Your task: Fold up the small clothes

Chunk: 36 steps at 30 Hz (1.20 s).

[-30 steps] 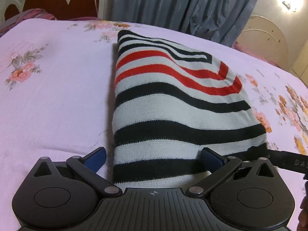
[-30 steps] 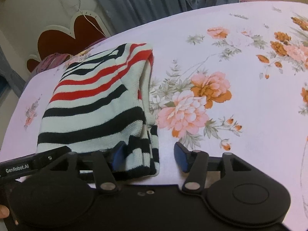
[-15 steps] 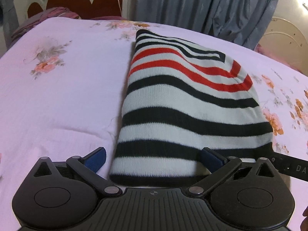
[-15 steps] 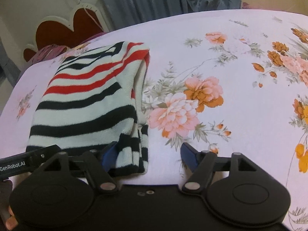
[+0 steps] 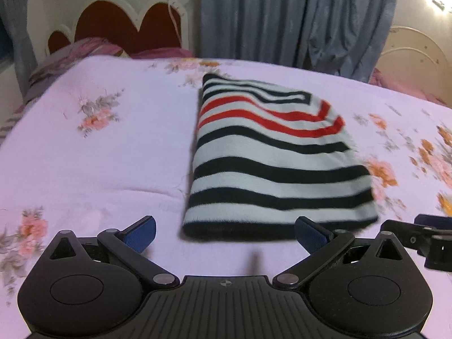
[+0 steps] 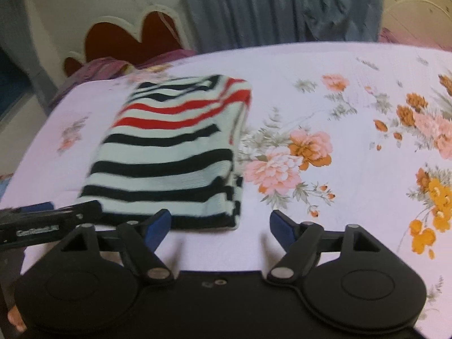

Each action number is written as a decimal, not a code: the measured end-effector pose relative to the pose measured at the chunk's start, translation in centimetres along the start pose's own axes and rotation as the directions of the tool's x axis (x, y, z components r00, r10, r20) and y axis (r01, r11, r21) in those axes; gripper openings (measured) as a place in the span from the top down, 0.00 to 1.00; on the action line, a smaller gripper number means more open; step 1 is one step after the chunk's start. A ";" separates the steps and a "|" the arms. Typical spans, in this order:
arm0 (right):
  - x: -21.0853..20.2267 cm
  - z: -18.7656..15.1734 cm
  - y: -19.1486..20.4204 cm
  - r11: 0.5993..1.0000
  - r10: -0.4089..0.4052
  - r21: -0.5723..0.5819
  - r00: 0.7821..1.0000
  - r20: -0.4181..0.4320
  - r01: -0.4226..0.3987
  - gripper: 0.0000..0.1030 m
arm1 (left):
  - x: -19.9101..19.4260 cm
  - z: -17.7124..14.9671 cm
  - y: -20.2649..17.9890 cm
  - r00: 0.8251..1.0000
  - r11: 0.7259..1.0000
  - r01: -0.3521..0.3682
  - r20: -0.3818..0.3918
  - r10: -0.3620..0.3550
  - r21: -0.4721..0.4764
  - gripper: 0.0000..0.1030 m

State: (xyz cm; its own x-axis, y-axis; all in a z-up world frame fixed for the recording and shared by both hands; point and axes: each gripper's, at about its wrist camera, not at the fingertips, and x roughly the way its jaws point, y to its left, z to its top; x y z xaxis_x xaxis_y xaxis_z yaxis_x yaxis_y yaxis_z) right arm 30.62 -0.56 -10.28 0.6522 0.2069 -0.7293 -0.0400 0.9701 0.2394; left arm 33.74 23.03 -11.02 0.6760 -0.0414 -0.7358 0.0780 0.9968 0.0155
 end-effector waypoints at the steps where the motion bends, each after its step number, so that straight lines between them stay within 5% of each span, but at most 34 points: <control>1: -0.6 -0.1 0.2 1.000 0.013 -0.017 1.000 -0.001 -0.013 0.19 | -0.9 -0.2 -0.1 1.000 1.000 -0.010 0.009 0.010 0.009 0.00; 6: -4.5 -1.8 1.4 0.993 0.050 -0.103 0.999 -0.004 -0.050 0.14 | -5.9 -2.0 -0.6 1.000 0.999 -0.014 0.024 0.013 0.029 0.00; 11: -9.7 -4.5 3.3 0.983 -0.023 -0.180 0.995 0.100 0.041 0.06 | -10.9 -4.5 -0.9 1.000 1.000 0.007 0.028 -0.007 0.013 0.00; 19: -18.6 -8.1 5.3 0.966 -0.124 -0.184 0.952 0.281 0.181 0.01 | -19.1 -7.9 -1.5 0.995 0.999 -0.022 0.093 0.019 0.025 0.00; 36: -28.7 -11.8 6.0 0.979 -0.078 -0.137 0.899 0.431 0.150 0.01 | -31.4 -11.4 -1.6 0.970 0.998 -0.046 0.238 0.052 -0.032 0.00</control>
State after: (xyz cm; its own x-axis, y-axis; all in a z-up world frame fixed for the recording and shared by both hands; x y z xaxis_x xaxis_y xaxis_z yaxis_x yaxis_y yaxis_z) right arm 2.71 0.79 4.56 0.9155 0.0562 -0.3984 -0.0450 0.9983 0.0372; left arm 4.04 23.50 4.38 0.8338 -0.0042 -0.5520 0.0234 0.9993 0.0277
